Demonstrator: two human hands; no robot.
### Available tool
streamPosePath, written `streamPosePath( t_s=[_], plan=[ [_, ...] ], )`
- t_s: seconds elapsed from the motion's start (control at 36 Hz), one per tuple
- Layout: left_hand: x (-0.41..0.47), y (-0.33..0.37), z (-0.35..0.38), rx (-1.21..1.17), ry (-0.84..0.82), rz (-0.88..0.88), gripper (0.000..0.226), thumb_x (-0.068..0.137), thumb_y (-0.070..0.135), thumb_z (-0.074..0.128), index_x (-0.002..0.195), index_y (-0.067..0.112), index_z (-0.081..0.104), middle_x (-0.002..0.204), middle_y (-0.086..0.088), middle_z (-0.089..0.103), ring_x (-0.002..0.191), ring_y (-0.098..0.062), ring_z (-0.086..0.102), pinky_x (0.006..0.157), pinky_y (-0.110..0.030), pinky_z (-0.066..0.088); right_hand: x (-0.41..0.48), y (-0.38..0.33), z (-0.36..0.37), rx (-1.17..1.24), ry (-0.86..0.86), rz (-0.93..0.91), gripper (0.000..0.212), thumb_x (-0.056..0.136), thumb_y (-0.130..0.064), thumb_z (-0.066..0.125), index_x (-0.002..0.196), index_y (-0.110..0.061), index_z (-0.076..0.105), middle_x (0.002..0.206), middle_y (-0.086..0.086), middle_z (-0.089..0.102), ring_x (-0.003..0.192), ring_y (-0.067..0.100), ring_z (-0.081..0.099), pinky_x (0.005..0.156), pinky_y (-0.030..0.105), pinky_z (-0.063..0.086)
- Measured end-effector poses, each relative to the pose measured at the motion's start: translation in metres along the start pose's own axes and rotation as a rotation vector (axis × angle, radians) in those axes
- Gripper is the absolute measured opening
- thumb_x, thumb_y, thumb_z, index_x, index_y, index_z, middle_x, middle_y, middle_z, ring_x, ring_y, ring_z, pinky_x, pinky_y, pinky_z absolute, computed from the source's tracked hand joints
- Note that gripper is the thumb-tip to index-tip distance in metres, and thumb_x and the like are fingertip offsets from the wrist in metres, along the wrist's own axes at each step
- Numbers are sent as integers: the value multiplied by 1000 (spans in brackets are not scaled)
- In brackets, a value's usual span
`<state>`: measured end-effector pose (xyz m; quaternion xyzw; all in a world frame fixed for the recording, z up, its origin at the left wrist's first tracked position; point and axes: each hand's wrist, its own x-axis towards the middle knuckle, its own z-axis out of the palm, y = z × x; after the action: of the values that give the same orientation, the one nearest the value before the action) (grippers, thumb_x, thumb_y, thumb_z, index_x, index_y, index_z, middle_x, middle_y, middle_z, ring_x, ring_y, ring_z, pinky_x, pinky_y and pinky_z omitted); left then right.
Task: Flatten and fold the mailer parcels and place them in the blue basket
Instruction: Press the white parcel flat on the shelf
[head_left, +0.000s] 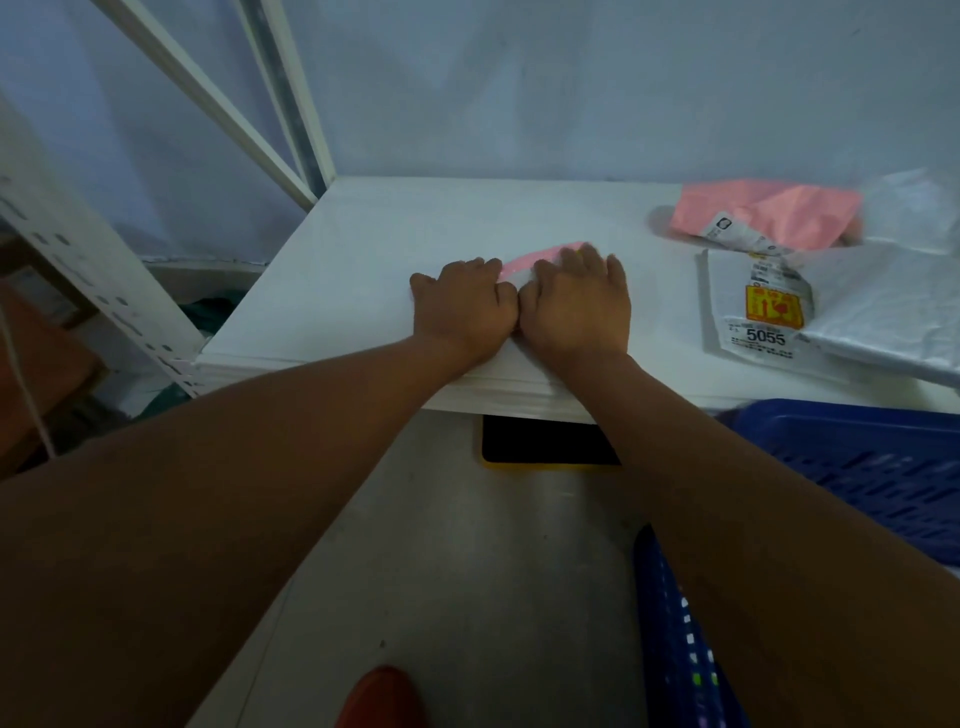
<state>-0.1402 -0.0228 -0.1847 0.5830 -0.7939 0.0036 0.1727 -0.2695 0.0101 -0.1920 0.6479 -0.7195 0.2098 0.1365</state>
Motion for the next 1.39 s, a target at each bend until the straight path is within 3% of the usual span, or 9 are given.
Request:
streamPosePath(
  t_s=[0.08,0.31,0.5,0.61,0.81,1.03,1.19,1.28,1.39],
  plan=[
    [1,0,3,76,25,31,67,86,46,13,121,17,61,114,-6,65,109,-29,55,89,-43,37,1,2,1,-41,-38,100,55,93,-41,30,125,-10,63,142,19,49,136,36,39,110,49,30],
    [2,-2,5,46,-1,36,70,88,47,20,151,19,33,135,-10,55,122,-30,48,98,-46,36,0,2,-2,35,-48,131,46,97,-38,41,126,-6,57,124,16,61,114,33,55,92,41,44],
    [4,-8,3,-87,19,-41,61,87,43,21,122,11,59,119,-11,55,111,-29,50,93,-42,35,5,8,-3,222,-126,41,58,88,-33,37,138,-9,52,140,11,55,130,28,48,100,38,38],
    [1,-4,3,-64,46,-26,59,90,42,22,127,11,56,122,-13,58,113,-31,52,93,-43,37,4,7,-9,263,-146,67,64,79,-34,32,134,-12,55,134,10,57,122,29,52,97,37,38],
    [6,6,0,224,-118,90,64,102,56,15,156,21,22,135,-18,52,119,-37,50,95,-44,39,2,0,-11,227,-95,90,55,86,-35,34,126,-7,59,127,13,61,119,31,54,96,40,41],
    [20,10,-6,307,-208,235,85,95,54,38,158,23,-10,116,-21,57,110,-35,53,88,-39,40,0,3,-12,326,-100,161,42,89,-21,44,126,-6,58,124,14,62,114,33,56,93,38,44],
    [3,1,5,45,29,107,69,103,50,24,158,10,14,140,-25,47,126,-39,46,97,-46,43,1,3,-16,363,-183,155,59,86,-31,35,137,-5,51,139,15,53,129,30,47,106,39,39],
    [3,-4,8,-24,179,209,66,101,45,21,154,6,28,153,-23,38,139,-37,39,112,-47,35,0,4,-14,376,-164,101,61,85,-34,31,130,-4,57,134,16,58,124,30,51,106,38,39],
    [4,-5,8,-131,102,327,63,101,38,19,152,3,34,156,-19,34,146,-31,31,121,-40,22,0,3,-14,456,-54,72,62,82,-31,35,131,2,54,141,19,50,137,32,39,113,37,30]
  ],
)
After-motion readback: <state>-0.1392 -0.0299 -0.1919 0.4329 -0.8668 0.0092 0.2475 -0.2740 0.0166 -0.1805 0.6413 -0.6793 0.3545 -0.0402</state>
